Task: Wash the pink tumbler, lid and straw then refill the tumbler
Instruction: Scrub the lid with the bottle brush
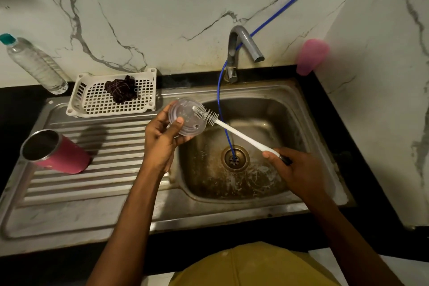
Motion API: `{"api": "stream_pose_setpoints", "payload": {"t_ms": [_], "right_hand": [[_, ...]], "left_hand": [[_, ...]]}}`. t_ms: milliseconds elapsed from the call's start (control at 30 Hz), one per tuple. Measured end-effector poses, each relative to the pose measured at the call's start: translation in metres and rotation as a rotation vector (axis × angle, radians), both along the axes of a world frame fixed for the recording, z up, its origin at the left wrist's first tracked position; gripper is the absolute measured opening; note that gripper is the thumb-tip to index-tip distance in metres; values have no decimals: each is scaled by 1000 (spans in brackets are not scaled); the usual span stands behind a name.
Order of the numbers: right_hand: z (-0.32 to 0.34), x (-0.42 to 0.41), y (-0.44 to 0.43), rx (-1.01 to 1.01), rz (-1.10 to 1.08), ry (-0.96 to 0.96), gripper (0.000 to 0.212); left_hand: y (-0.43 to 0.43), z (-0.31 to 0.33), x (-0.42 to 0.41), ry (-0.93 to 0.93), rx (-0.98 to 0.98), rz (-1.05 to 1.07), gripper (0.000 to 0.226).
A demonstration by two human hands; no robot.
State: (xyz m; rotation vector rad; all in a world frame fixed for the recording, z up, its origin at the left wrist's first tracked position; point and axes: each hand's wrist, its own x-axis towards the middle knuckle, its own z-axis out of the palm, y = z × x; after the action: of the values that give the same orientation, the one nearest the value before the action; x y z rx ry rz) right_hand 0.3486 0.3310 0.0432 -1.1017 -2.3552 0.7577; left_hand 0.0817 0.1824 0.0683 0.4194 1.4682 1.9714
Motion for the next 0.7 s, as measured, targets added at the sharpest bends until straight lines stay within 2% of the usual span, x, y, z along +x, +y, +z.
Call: {"api": "stream_pose_setpoints", "payload": {"t_ms": [167,367,500,600,700], "right_hand": [[-9,-2,-3,-107,-20,16,43],[-2,-6,0,-175,-23,14,50],[8,-9,3,-199,3,20,41],[17,-9,8,-181,19,-7,40],[13,-7,9,-180,0,-18,49]], "left_hand": [[-2,-4,4,-5,5,-10,49],[-2,-10,18,34,-28,-34,46],[2,-12,32,99,-59,-92,47],[4,-11,32,70,-29,-64,45],[6,-9,25,23,16,15,46]]}}
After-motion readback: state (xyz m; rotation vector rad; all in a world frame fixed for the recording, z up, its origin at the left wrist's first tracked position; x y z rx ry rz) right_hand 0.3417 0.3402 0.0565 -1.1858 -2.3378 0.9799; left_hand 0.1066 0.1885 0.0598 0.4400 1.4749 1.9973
